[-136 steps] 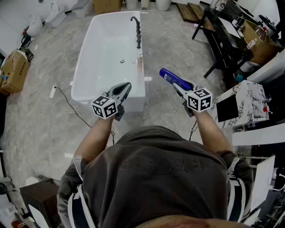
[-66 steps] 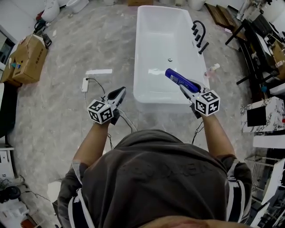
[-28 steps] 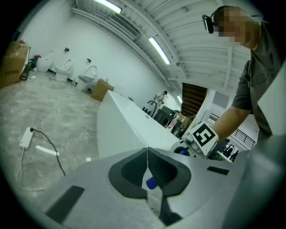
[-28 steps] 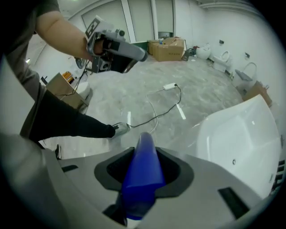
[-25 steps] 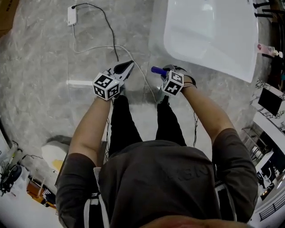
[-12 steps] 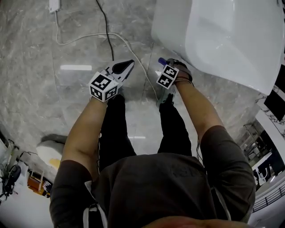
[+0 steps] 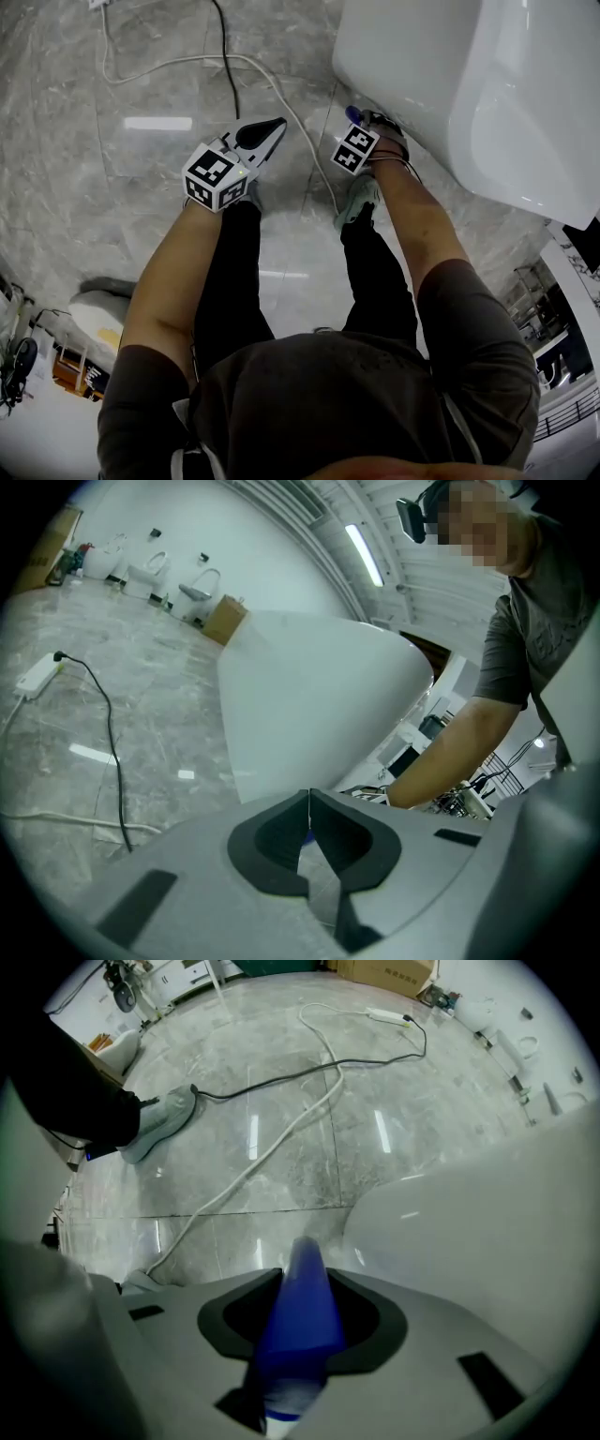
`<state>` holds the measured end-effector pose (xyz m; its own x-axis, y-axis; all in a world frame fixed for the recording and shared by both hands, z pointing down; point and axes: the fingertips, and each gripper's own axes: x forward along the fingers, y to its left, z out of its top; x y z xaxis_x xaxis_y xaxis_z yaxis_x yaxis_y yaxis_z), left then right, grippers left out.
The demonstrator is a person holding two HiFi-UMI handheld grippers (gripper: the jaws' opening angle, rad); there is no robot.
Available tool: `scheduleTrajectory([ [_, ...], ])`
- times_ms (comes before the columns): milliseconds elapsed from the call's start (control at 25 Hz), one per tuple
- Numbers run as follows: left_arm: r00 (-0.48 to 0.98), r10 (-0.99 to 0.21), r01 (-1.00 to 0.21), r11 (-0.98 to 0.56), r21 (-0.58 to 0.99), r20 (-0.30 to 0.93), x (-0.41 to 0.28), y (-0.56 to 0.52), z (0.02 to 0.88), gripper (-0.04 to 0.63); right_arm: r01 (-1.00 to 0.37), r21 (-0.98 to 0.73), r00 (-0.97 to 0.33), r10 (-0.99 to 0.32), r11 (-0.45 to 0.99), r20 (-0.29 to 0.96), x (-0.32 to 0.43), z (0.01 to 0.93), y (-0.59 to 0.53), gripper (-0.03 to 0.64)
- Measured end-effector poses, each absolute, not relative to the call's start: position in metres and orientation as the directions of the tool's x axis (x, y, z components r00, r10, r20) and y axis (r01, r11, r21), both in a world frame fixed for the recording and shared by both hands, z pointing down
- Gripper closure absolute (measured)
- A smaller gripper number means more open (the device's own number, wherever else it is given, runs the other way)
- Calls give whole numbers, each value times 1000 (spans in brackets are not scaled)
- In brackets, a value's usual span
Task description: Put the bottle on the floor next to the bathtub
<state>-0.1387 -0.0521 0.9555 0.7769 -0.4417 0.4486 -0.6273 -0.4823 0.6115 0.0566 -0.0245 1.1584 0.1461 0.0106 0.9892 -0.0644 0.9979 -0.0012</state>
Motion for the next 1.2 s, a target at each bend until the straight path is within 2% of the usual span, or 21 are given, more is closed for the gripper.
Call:
scheduleTrajectory([
  [480, 781, -451, -618, -464, 635, 432, -141, -42, 971, 588, -2, 45, 203, -44, 999, 978, 45, 1194, -39, 479],
  [760, 778, -452, -621, -445, 645, 437, -141, -32, 972, 588, -17, 50, 201, -46, 999, 978, 47, 1192, -38, 472],
  [880, 779, -452, -619, -443, 648, 435, -139, -32, 967, 588, -62, 68, 207, -54, 996, 977, 47, 1188, -38, 391],
  [1200, 777, -449, -624, -462, 630, 441, -129, -32, 928, 588, -160, 106, 187, -75, 981, 980, 57, 1134, -30, 348],
])
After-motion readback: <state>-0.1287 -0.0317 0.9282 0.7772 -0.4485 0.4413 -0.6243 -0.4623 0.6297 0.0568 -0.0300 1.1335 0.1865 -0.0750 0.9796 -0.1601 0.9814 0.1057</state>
